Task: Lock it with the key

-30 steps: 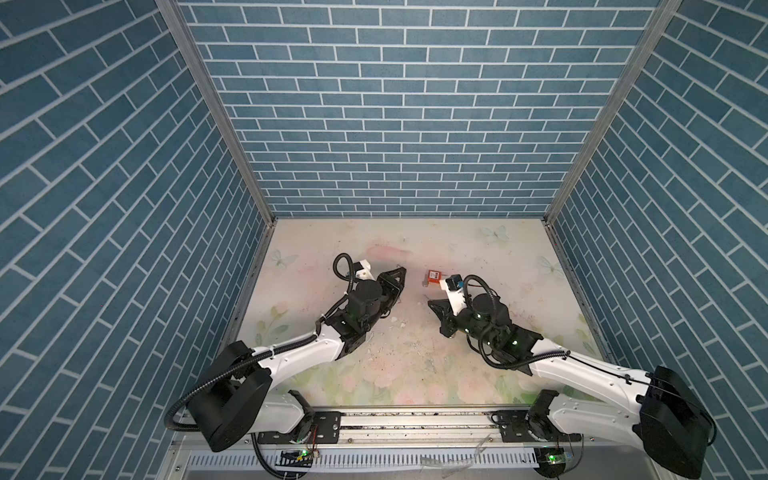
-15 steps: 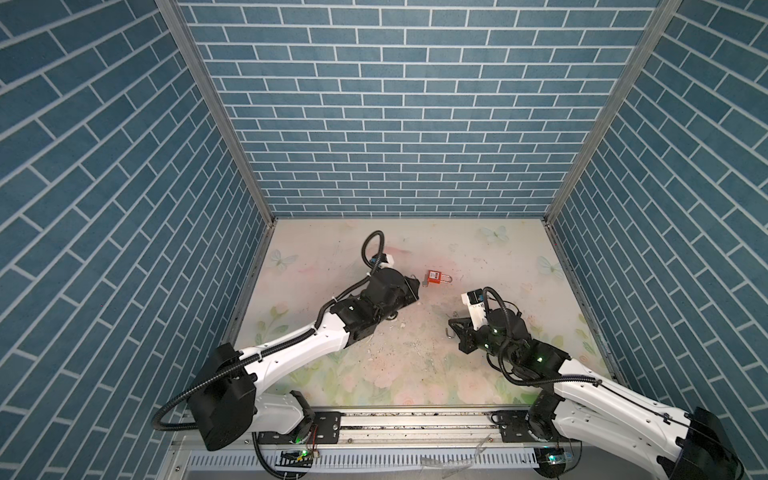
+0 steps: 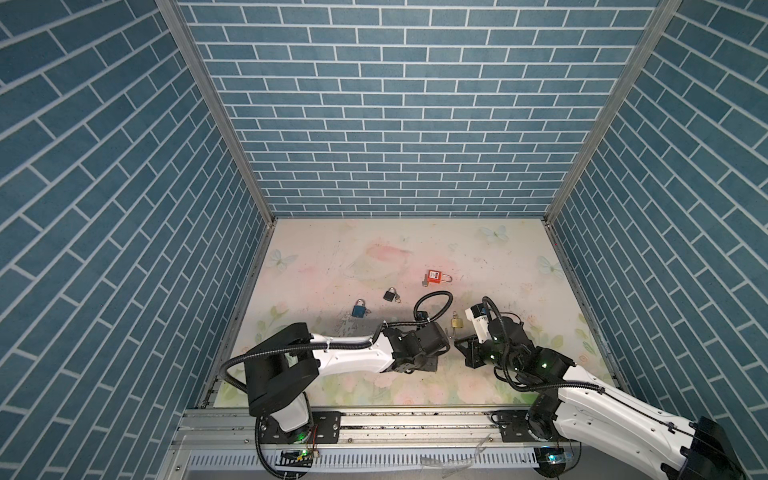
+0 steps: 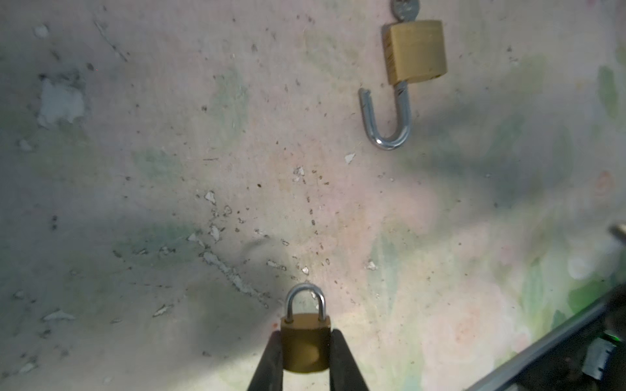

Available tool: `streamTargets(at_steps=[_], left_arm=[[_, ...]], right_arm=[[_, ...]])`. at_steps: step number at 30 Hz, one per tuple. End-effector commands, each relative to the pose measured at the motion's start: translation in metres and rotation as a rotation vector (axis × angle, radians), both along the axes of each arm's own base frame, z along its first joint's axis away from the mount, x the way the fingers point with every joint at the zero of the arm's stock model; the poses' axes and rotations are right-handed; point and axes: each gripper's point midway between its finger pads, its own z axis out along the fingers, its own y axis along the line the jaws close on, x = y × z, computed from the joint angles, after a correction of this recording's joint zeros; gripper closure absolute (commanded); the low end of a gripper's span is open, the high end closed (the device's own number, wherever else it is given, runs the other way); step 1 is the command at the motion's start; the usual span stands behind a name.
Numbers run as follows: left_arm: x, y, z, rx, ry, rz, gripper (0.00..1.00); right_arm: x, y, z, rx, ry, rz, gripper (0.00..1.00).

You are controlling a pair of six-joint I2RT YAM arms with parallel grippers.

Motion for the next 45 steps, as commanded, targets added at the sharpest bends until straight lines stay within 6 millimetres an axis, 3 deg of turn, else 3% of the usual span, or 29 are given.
streamTargets(at_steps=[1,10,23,41,45], left_arm=[[0.002,0.001,-0.004,0.036,-0.009,-0.008,1.0],[-0.003,0.007,-0.02,0.092,0.02,-0.036,1.0],[-0.016,0.019,-0.025,0.118,0.052,-0.059,0.97],[-0.066,0.02,-0.029,0.138,0.112,-0.111,0.97],[-0.068,0.021,-0.03,0.14,0.117,-0.101,0.96]], right_arm=[[-0.003,-0.001,-0.006,0.004,0.045,-0.014,1.0],[-0.004,-0.001,-0.014,-0.009,0.054,-0.008,1.0],[-0.01,0.003,-0.024,-0.02,0.102,0.02,1.0],[-0.015,0.005,-0.025,-0.005,0.11,0.044,1.0],[-0.015,0.003,-0.024,-0.006,0.108,0.042,1.0]])
